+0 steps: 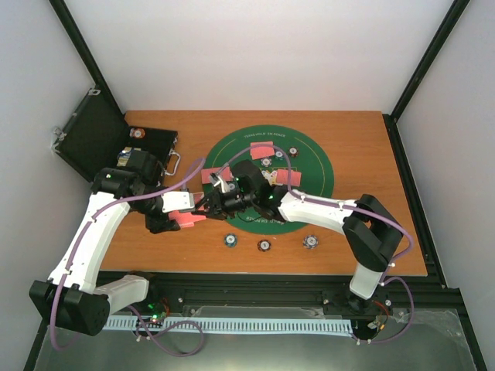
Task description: Distribute texas hold em gaming equipment
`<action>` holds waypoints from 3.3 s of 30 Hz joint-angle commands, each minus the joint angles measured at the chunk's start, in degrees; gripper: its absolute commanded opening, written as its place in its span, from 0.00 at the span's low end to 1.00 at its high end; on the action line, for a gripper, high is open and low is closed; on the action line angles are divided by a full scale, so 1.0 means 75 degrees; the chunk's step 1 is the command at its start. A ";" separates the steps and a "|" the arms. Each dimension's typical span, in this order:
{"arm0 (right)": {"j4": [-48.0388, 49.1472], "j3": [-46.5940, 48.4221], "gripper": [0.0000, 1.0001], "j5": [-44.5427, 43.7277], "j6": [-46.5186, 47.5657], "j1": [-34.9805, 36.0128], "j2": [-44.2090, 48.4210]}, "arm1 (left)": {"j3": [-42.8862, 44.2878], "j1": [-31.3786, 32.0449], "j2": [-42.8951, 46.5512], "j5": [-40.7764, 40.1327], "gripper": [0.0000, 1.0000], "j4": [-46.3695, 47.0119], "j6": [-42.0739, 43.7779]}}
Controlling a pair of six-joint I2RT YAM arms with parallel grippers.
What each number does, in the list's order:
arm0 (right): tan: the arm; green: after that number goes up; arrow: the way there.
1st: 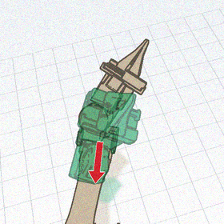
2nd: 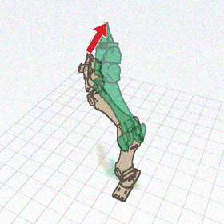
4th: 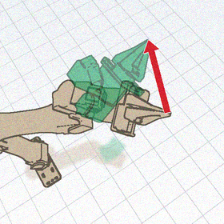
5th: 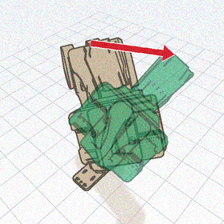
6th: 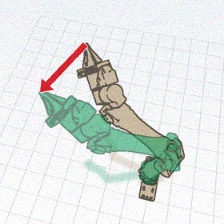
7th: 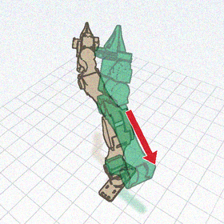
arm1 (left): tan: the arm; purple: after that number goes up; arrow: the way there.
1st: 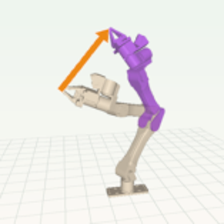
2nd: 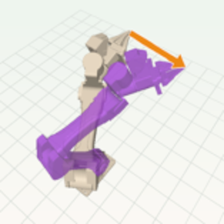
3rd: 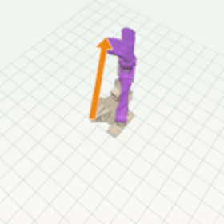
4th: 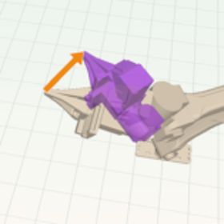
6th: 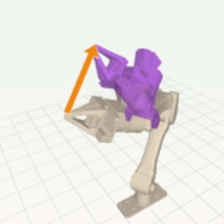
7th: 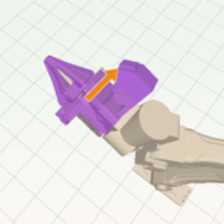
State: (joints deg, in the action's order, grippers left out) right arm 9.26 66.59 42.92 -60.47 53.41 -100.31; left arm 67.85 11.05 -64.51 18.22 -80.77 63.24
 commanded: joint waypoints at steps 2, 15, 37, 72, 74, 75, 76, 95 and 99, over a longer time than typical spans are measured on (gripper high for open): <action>-0.0704 0.0066 0.14 -0.0264 -0.0006 -0.0101 0.0182 | 0.0105 -0.0020 0.0242 0.0228 0.02 0.0050 0.0088; -0.1583 -0.0003 0.03 -0.0335 0.0454 -0.0517 0.0858 | 0.0025 -0.0011 0.0150 0.0162 0.02 0.0148 0.0064; -0.5135 0.0305 0.03 -0.0069 0.4246 -0.6552 -0.0058 | -0.0156 -0.0020 0.0066 0.0050 0.02 0.0325 -0.0039; -0.6332 0.0545 0.74 -0.2521 0.4433 -0.6769 0.0569 | -0.2893 -0.2380 -0.1985 -0.1304 0.02 0.4528 0.0076; -0.6338 0.0216 0.76 -0.2618 0.4444 -0.6769 0.1014 | -0.2936 -0.2375 -0.2255 -0.1255 0.04 0.4803 -0.0067; -0.6357 0.0073 0.77 -0.2706 0.4477 -0.6769 0.1214 | -0.2956 -0.2370 -0.2384 -0.1247 0.05 0.4919 -0.0121; -0.6420 -0.0056 0.78 -0.2837 0.4512 -0.6769 0.1368 | -0.2989 -0.2363 -0.2494 -0.1270 0.08 0.5026 -0.0144; -0.7026 -0.0328 0.87 -0.3656 0.4780 -0.6781 0.2446 | -0.3111 -0.2317 -0.2569 -0.1241 0.88 0.4651 0.0140; -0.7158 -0.0081 0.99 -0.3660 0.4853 -0.6835 0.2370 | -0.2692 -0.2311 -0.2245 -0.1081 1.00 0.3926 0.0258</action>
State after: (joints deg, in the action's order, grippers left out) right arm -42.98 63.13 16.45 -25.23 2.83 -82.98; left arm 44.42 -6.46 -84.05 8.29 -45.28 63.20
